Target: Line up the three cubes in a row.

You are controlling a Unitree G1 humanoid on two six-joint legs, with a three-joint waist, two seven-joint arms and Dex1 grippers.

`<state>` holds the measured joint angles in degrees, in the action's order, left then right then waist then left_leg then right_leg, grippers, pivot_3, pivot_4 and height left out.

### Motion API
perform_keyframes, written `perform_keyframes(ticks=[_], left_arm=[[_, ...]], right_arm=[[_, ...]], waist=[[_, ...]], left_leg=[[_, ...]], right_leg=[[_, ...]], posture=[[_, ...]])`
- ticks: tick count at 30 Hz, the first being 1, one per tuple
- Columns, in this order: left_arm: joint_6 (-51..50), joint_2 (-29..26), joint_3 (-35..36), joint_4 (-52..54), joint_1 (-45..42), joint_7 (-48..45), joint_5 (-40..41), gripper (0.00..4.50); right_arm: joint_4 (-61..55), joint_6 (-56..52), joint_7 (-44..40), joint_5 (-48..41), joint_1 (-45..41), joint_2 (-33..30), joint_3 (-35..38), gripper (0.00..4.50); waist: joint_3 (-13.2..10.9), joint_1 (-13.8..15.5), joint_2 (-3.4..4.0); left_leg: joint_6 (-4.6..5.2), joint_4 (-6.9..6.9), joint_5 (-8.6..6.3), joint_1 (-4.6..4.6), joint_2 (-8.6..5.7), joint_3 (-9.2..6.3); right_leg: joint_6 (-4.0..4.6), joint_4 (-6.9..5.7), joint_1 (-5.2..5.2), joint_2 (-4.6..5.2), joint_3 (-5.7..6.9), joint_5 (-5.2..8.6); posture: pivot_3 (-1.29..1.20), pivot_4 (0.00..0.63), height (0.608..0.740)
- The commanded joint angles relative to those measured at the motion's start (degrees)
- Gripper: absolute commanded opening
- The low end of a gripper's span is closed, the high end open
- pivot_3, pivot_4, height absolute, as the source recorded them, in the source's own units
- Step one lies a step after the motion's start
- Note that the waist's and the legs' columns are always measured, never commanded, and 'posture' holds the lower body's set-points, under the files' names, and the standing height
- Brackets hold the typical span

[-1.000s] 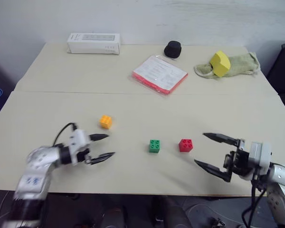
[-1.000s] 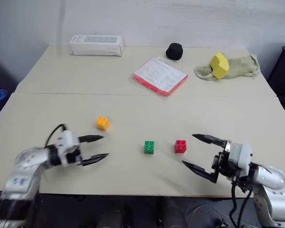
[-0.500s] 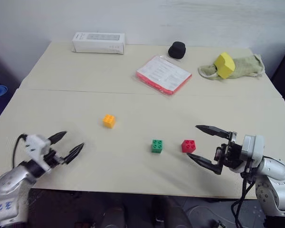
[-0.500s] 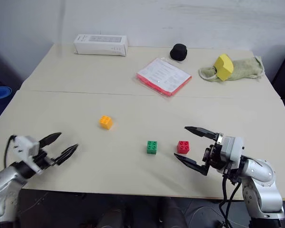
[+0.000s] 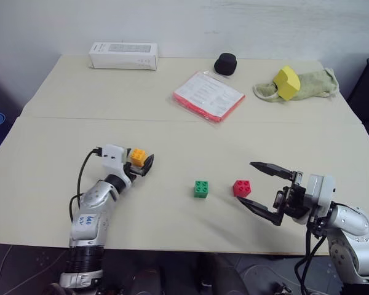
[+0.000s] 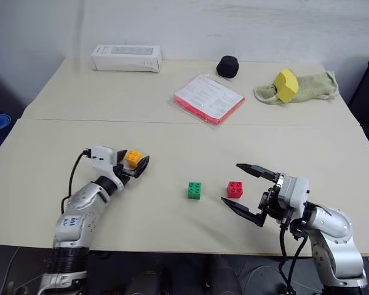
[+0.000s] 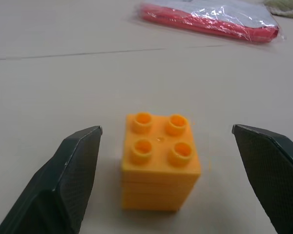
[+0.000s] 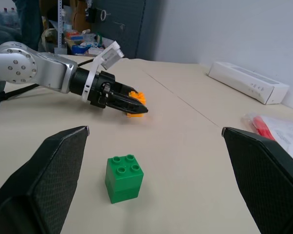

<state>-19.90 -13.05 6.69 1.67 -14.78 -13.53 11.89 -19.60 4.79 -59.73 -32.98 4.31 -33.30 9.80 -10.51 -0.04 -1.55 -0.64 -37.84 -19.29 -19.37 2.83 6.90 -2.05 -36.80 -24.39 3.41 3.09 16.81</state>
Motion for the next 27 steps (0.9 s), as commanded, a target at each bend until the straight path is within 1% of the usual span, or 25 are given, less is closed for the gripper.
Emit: perform_keyframes(ticks=[1, 5, 6, 7, 8, 12, 13, 14, 15, 16, 17, 18, 19, 21, 24, 27], left_arm=[[2.43, -1.36, -1.65, 0.97, -0.4, 0.47, -3.44, 3.58], [2.84, -1.86, -1.25, 0.98, -0.23, -0.3, -3.08, 2.38], [3.84, -2.43, -1.62, 0.58, -0.47, -1.45, -3.22, 2.03], [4.78, -2.97, -1.86, 0.05, -0.82, -2.93, -3.04, 1.78], [5.83, -3.9, -1.9, -0.7, -1.6, -7.21, -1.0, 1.51], [6.97, -10.84, -2.17, -2.41, -4.51, -28.86, 8.36, 1.54], [7.92, -13.28, -2.52, -2.97, -5.23, -34.72, 9.79, 1.54], [8.76, -14.89, -2.84, -3.53, -5.78, -38.55, 10.66, 1.54], [10.14, -18.97, -5.41, -4.89, -6.82, -46.91, 10.25, 1.54], [11.12, -21.69, -7.34, -6.01, -7.61, -52.51, 9.77, 1.54], [11.82, -23.41, -8.65, -6.94, -8.2, -56.19, 9.54, 1.54], [15.19, -25.33, -11.07, -9.0, -9.39, -62.13, 8.34, 1.54], [17.99, -25.66, -12.49, -11.19, -10.68, -66.04, 7.84, 1.54], [23.46, -24.57, -13.85, -16.78, -13.07, -69.37, 6.43, 1.54], [29.05, -21.62, -14.88, -23.69, -15.13, -70.38, 4.67, 1.54], [33.7, -19.93, -15.54, -29.05, -16.21, -70.81, 2.51, 1.54]], right_arm=[[-2.57, 0.64, 1.3, -0.15, 1.28, 0.04, 1.73, 4.5], [-1.68, 1.46, 1.05, 0.27, 1.92, -0.33, 2.04, 4.5], [-1.31, 1.58, 0.96, 0.34, 1.81, -0.41, 2.1, 4.5], [-0.96, 1.59, 0.91, 0.35, 1.61, -0.46, 2.15, 4.5], [-0.53, 1.61, 0.73, 0.38, 1.35, -0.6, 2.22, 4.5], [0.58, 1.25, -0.26, 0.06, 0.64, -1.23, 2.55, 4.5], [0.85, 1.15, -0.74, -0.06, 0.55, -1.51, 2.6, 4.5], [1.11, 1.11, -1.11, -0.17, 0.47, -1.72, 2.65, 4.5], [1.73, 1.12, -1.91, -0.17, 0.28, -2.16, 2.56, 4.5], [2.24, 1.14, -2.51, -0.17, 0.08, -2.46, 2.51, 4.5], [2.59, 1.16, -2.92, -0.17, -0.06, -2.63, 2.49, 4.5], [3.22, 1.21, -3.51, -0.08, -0.62, -2.84, 2.2, 4.5], [3.81, 1.21, -3.75, -0.04, -1.25, -2.88, 2.07, 4.5], [4.55, 1.28, -4.06, 0.05, -1.96, -2.72, 1.98, 4.5], [4.39, 0.86, -4.44, 0.03, -1.88, -2.63, 1.74, 4.5], [3.63, 0.17, -4.74, -0.35, -1.13, -3.09, 2.18, 4.5]], waist=[[0.0, -0.07, 0.0], [0.0, -0.03, 0.0], [0.0, -0.04, 0.0], [0.0, -0.04, 0.0], [0.0, -0.03, 0.0], [0.0, -0.08, 0.0], [0.0, -0.15, 0.0], [0.0, -0.17, 0.01], [0.0, -0.18, 0.02], [0.0, -0.2, 0.01], [0.02, -0.21, 0.04], [0.03, -0.18, 0.06], [0.03, -0.16, 0.06], [0.02, -0.13, 0.07], [0.02, 0.08, 0.07], [0.02, 0.03, 0.07]], left_leg=[[-0.01, 0.0, 0.0, 0.0, 0.0, 0.0], [-0.02, 0.0, 0.01, 0.01, 0.01, 0.01], [-0.02, 0.0, 0.01, 0.0, 0.01, 0.01], [-0.02, 0.0, 0.01, 0.0, 0.0, 0.01], [-0.02, 0.0, 0.01, 0.0, 0.0, 0.01], [-0.04, -0.01, 0.03, -0.02, 0.01, 0.01], [-0.05, -0.01, 0.03, -0.03, 0.0, 0.01], [-0.07, -0.02, 0.04, -0.03, 0.01, 0.03], [-0.08, -0.02, 0.05, -0.03, 0.01, 0.03], [-0.09, -0.02, 0.05, -0.02, 0.01, 0.05], [-0.11, -0.05, 0.06, -0.04, 0.02, 0.05], [-0.11, -0.05, 0.07, -0.01, 0.02, 0.07], [-0.1, -0.05, 0.06, 0.02, 0.0, 0.09], [-0.07, -0.09, 0.06, -0.02, -0.01, 0.09], [-0.01, -0.13, 0.03, -0.11, -0.01, 0.05], [0.02, -0.2, 0.03, -0.25, 0.0, 0.03]], right_leg=[[0.0, 0.0, 0.0, 0.0, 0.0, 0.0], [0.0, 0.0, 0.0, 0.0, -0.01, 0.0], [0.0, 0.0, 0.0, 0.0, -0.01, 0.0], [0.0, 0.0, 0.0, 0.0, -0.01, 0.0], [0.0, 0.01, 0.0, 0.01, -0.01, 0.0], [0.01, 0.0, -0.02, -0.01, 0.03, 0.0], [0.01, -0.01, -0.02, -0.02, 0.03, 0.01], [0.02, -0.01, -0.04, -0.03, 0.03, 0.01], [0.02, -0.01, -0.04, -0.04, 0.02, 0.01], [0.03, -0.02, -0.04, -0.04, 0.01, 0.02], [0.05, -0.02, -0.05, -0.08, 0.02, 0.03], [0.05, -0.02, -0.04, -0.08, -0.01, 0.03], [0.05, -0.03, -0.03, -0.07, -0.03, 0.03], [0.05, -0.01, -0.04, -0.07, -0.02, 0.03], [0.04, 0.01, -0.05, -0.07, 0.01, 0.03], [0.01, 0.03, -0.11, -0.07, 0.02, 0.03]], posture=[[0.0, 0.15, 0.74], [0.0, 0.15, 0.74], [0.0, 0.15, 0.74], [0.0, 0.15, 0.74], [0.0, 0.15, 0.74], [0.0, 0.15, 0.74], [0.0, 0.15, 0.74], [0.0, 0.15, 0.74], [0.0, 0.15, 0.74], [0.0, 0.15, 0.74], [0.0, 0.15, 0.74], [0.0, 0.15, 0.74], [0.0, 0.15, 0.74], [0.0, 0.15, 0.74], [0.0, 0.15, 0.74], [0.0, 0.15, 0.74]])
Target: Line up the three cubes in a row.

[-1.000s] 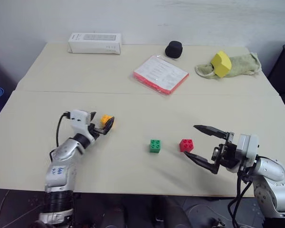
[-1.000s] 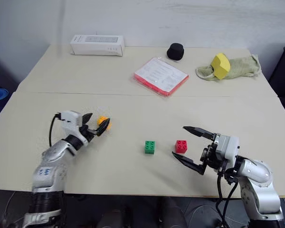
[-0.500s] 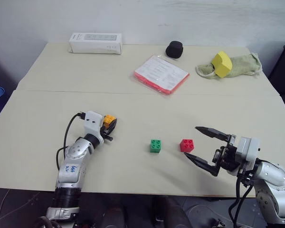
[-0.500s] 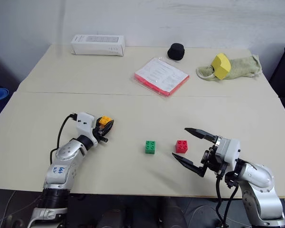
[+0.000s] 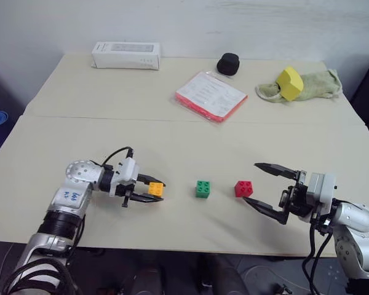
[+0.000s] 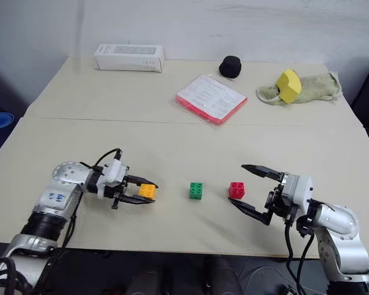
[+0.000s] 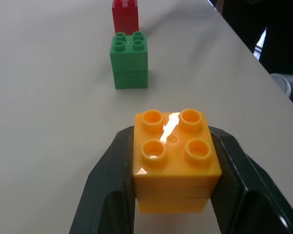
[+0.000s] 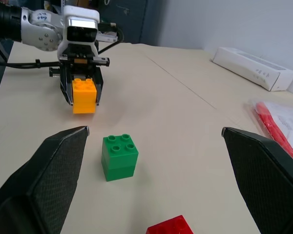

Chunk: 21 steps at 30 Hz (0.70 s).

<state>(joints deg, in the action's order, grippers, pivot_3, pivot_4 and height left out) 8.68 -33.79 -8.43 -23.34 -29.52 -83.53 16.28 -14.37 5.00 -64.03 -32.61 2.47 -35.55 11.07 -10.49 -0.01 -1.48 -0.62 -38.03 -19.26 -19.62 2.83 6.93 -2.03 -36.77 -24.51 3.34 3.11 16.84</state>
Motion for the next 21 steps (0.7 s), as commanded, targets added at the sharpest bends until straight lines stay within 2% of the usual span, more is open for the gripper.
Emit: perform_keyframes(ticks=[1, 7, 19, 21], left_arm=[[6.49, 1.2, -0.44, -5.72, -1.83, -0.51, -2.58, 1.54], [10.62, 2.84, 0.09, -13.1, -4.7, 2.45, -4.9, 1.54], [10.73, 3.78, 0.89, -17.56, -6.71, 1.03, -4.03, 1.54], [7.48, 3.47, 0.42, -17.33, -6.81, 0.1, -3.91, 2.26]], right_arm=[[-1.81, -0.28, -0.51, -0.88, 1.07, -1.02, 1.21, 4.5], [-2.49, -0.9, -0.58, -1.56, 3.35, -1.68, 2.85, 4.5], [-1.97, -0.68, -1.56, -1.77, 5.51, -1.73, 4.34, 4.5], [-1.62, -0.67, -1.75, -1.58, 5.51, -1.63, 4.5, 4.5]], waist=[[0.0, -0.05, 0.0], [0.0, -0.06, -0.01], [0.0, -0.09, -0.01], [0.0, -0.09, -0.01]], left_leg=[[0.01, -0.03, 0.0, -0.04, 0.0, 0.0], [0.12, -0.06, -0.02, 0.08, -0.03, -0.01], [0.28, -0.05, -0.1, 0.18, -0.03, -0.02], [0.28, -0.05, -0.1, 0.18, -0.03, -0.02]], right_leg=[[-0.01, 0.0, -0.03, 0.0, 0.01, -0.01], [-0.05, -0.07, 0.06, 0.06, 0.01, -0.03], [-0.06, -0.14, 0.11, 0.07, 0.01, -0.03], [-0.06, -0.14, 0.11, 0.07, 0.01, -0.03]], posture=[[0.0, 0.15, 0.74], [0.0, 0.15, 0.74], [0.0, 0.15, 0.74], [0.0, 0.15, 0.74]])
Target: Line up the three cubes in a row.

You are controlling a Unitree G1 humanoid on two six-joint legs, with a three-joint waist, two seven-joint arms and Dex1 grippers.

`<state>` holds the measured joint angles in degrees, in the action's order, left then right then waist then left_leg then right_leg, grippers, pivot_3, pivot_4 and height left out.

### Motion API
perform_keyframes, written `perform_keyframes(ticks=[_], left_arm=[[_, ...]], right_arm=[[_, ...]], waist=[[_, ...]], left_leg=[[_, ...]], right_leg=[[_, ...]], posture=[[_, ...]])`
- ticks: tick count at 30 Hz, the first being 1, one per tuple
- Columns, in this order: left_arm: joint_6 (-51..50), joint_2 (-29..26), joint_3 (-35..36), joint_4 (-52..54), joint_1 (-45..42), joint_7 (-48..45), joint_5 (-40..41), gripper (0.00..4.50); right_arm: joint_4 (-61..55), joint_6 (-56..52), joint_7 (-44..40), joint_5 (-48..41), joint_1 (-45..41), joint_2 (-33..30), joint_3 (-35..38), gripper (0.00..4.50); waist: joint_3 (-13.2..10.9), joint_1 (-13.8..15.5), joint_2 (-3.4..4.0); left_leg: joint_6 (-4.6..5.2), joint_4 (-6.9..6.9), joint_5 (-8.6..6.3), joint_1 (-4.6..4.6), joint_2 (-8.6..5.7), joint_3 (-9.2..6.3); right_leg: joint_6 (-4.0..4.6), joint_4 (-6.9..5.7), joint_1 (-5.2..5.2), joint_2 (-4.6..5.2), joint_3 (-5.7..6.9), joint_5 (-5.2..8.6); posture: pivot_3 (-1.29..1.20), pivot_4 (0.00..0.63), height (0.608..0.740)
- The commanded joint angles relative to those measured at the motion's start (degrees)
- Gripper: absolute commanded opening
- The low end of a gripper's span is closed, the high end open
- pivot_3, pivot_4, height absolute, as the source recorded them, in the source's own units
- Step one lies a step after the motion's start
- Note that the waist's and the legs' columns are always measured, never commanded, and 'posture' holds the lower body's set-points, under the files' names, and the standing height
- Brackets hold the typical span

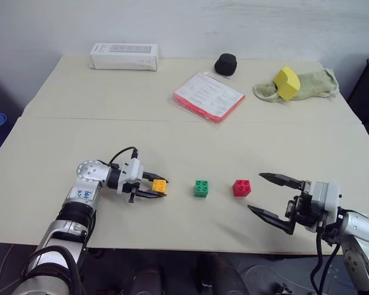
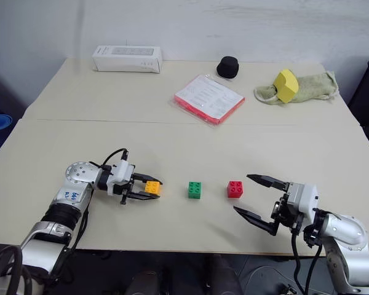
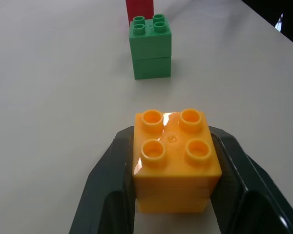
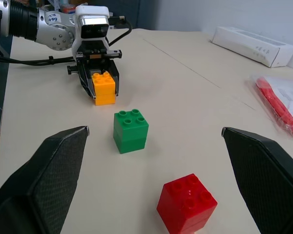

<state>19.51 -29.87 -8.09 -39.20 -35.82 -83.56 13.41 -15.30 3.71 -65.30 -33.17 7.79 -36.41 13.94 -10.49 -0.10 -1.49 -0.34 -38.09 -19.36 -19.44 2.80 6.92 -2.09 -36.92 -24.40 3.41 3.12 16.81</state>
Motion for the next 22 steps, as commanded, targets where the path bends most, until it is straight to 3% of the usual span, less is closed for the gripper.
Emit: perform_keyframes(ticks=[1, 6, 9, 16, 22], left_arm=[[-3.59, -0.6, 0.33, -0.79, -0.37, 0.19, -0.89, 2.41], [-2.09, -2.94, 4.02, 3.05, 0.99, 2.06, 0.69, 3.93], [-4.73, -6.68, 7.24, 7.87, 3.73, 2.38, 2.94, 3.93], [-19.02, -22.35, 17.55, 24.89, 20.72, 4.31, 7.33, 3.93], [-24.69, -22.59, 23.68, 34.58, 28.04, 9.54, 11.13, 3.93]], right_arm=[[-0.77, 0.28, -0.25, -1.13, 0.11, -0.72, 1.77, 4.5], [-2.5, -2.26, -0.63, -3.53, 0.55, -2.42, 3.96, 4.5], [-2.87, -3.34, -3.11, -5.1, 2.41, -5.28, 6.81, 4.5], [-1.25, -8.95, -10.6, -5.63, 8.24, -17.45, 18.1, 4.5], [5.17, -3.95, -14.01, -2.03, 4.39, -17.84, 16.77, 4.5]], waist=[[0.0, -0.05, 0.0], [-0.01, -0.06, -0.01], [-0.01, -0.25, -0.01], [-0.03, -0.67, 0.02], [-0.03, 0.09, -0.05]], left_leg=[[0.0, 0.0, 0.0, 0.0, 0.0, 0.0], [-0.21, 0.0, 0.11, -0.15, 0.02, -0.01], [-0.22, 0.02, 0.09, -0.16, 0.05, -0.01], [0.03, 0.13, -0.06, -0.07, 0.1, -0.02], [0.12, 0.16, -0.15, 0.0, 0.07, -0.06]], right_leg=[[0.0, 0.0, 0.0, 0.0, 0.0, 0.0], [0.0, 0.03, -0.11, -0.02, 0.02, 0.0], [0.0, 0.04, -0.12, -0.02, 0.0, 0.0], [0.03, 0.09, -0.1, 0.01, -0.04, 0.02], [0.04, 0.16, -0.01, 0.07, -0.04, 0.03]], posture=[[0.0, 0.15, 0.74], [0.0, 0.15, 0.74], [0.0, 0.15, 0.74], [0.0, 0.15, 0.74], [0.0, 0.15, 0.74]])
